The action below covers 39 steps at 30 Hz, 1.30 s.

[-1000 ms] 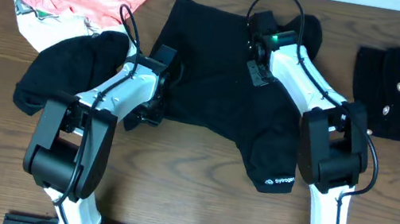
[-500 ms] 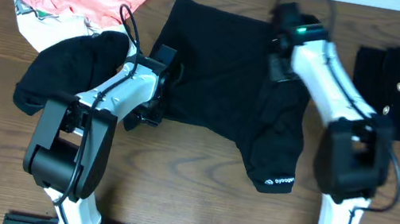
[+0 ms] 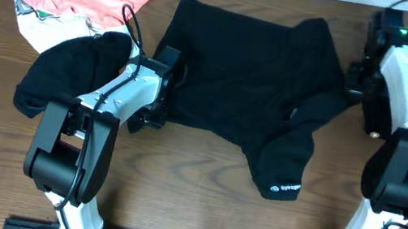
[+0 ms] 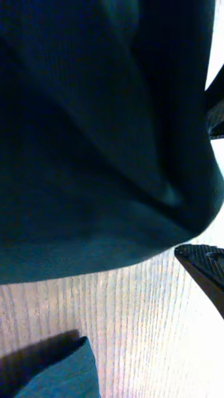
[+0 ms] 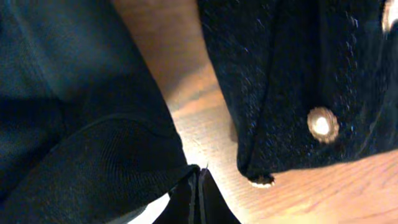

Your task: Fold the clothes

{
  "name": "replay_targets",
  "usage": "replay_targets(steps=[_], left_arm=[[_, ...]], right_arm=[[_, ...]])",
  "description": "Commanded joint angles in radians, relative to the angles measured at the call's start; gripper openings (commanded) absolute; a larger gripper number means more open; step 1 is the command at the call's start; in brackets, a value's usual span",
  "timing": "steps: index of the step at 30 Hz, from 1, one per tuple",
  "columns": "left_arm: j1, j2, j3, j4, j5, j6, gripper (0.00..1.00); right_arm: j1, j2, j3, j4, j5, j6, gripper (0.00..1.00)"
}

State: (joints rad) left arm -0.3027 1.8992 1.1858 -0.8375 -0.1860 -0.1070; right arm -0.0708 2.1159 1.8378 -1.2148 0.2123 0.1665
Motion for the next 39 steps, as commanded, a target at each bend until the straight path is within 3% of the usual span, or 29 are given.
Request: replay_targets(steps=[1,3,6,8,12,19,32,39], left_arm=[[0.003,0.001,-0.004,-0.003,0.002,-0.002,0.54],[0.003,0.001,-0.004,-0.003,0.002,-0.002,0.54],[0.003,0.001,-0.004,0.001,0.002,-0.002,0.54],[0.003,0.001,-0.004,0.006,0.003,-0.002,0.54],[0.003,0.001,-0.004,0.009,0.002,-0.002,0.54],[0.003,0.001,-0.004,0.01,0.003,-0.002,0.54],[0.003,0.001,-0.004,0.012,0.002,-0.002,0.54],[0.003,0.001,-0.004,0.02,0.002,-0.002,0.54]], right_arm=[[-0.045,-0.008,0.002,-0.026,-0.03,0.079,0.01],[-0.069,-0.008,0.002,-0.042,-0.043,0.096,0.02],[-0.08,-0.008,0.002,-0.054,-0.085,0.095,0.43],[-0.072,-0.01,0.002,-0.063,-0.108,0.094,0.58],[-0.034,-0.031,0.002,-0.076,-0.142,0.091,0.65],[0.073,-0.099,0.002,-0.1,-0.257,0.095,0.65],[0.311,-0.101,-0.095,-0.067,-0.219,0.185,0.61],[0.348,-0.101,-0.208,0.029,-0.212,0.068,0.56]])
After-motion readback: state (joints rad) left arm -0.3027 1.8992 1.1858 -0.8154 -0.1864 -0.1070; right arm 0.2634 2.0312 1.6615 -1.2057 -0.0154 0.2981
